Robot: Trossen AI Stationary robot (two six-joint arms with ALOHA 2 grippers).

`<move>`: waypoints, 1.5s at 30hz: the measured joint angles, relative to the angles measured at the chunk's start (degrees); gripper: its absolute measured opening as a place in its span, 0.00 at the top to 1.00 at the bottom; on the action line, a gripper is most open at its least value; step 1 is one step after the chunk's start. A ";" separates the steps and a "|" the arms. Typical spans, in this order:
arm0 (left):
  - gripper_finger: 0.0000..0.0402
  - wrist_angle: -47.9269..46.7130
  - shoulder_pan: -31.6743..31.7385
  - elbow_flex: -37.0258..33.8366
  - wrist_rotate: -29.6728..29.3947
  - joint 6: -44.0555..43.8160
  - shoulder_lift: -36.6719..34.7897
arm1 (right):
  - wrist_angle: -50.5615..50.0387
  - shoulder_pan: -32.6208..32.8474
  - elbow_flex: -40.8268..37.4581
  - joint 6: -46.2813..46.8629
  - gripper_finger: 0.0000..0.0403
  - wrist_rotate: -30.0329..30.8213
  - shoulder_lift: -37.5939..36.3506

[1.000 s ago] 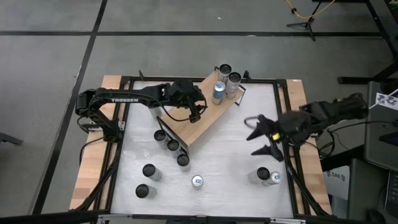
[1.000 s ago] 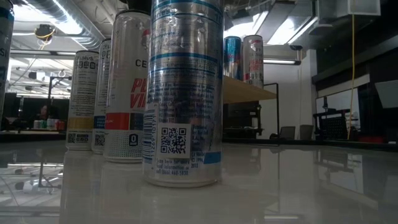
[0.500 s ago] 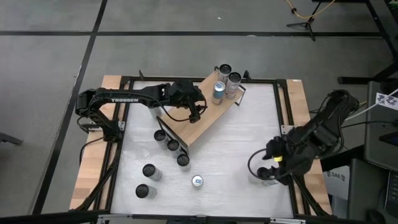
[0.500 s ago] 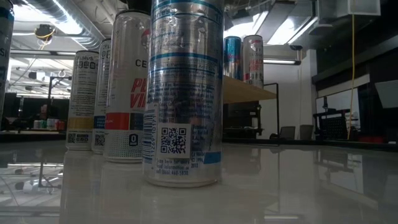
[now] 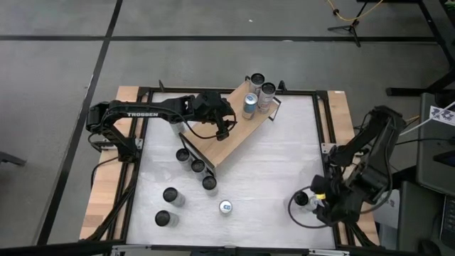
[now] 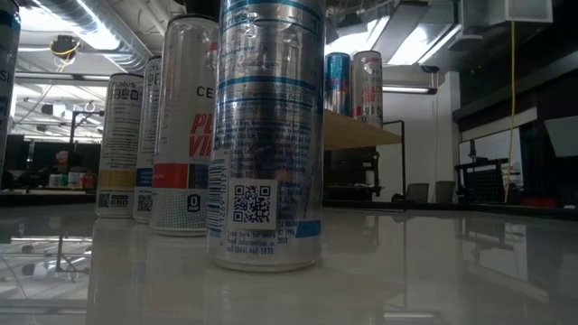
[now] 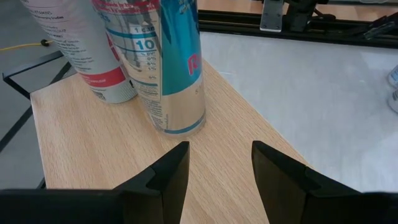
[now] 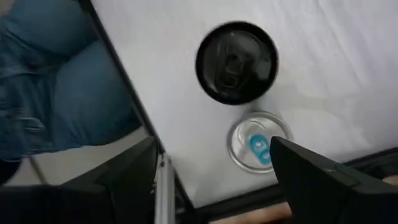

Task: Place canned beverage on shelf
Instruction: Put the blue soda can on the shelf aligned with the other blue soda can

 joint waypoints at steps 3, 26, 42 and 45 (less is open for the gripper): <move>0.59 0.00 0.00 0.00 0.00 0.00 0.00 | -2.08 0.37 0.00 0.09 0.24 -0.44 1.08; 0.59 -0.02 0.00 0.00 0.00 0.00 0.00 | -6.76 0.22 0.00 -1.01 0.24 -6.36 9.21; 0.59 -0.04 0.00 0.00 0.00 0.00 0.00 | -6.80 0.22 -2.08 -1.09 0.24 -6.33 10.89; 0.59 -0.04 -0.01 0.00 0.00 0.00 0.00 | -5.94 0.22 -3.47 -1.11 0.24 -6.35 10.89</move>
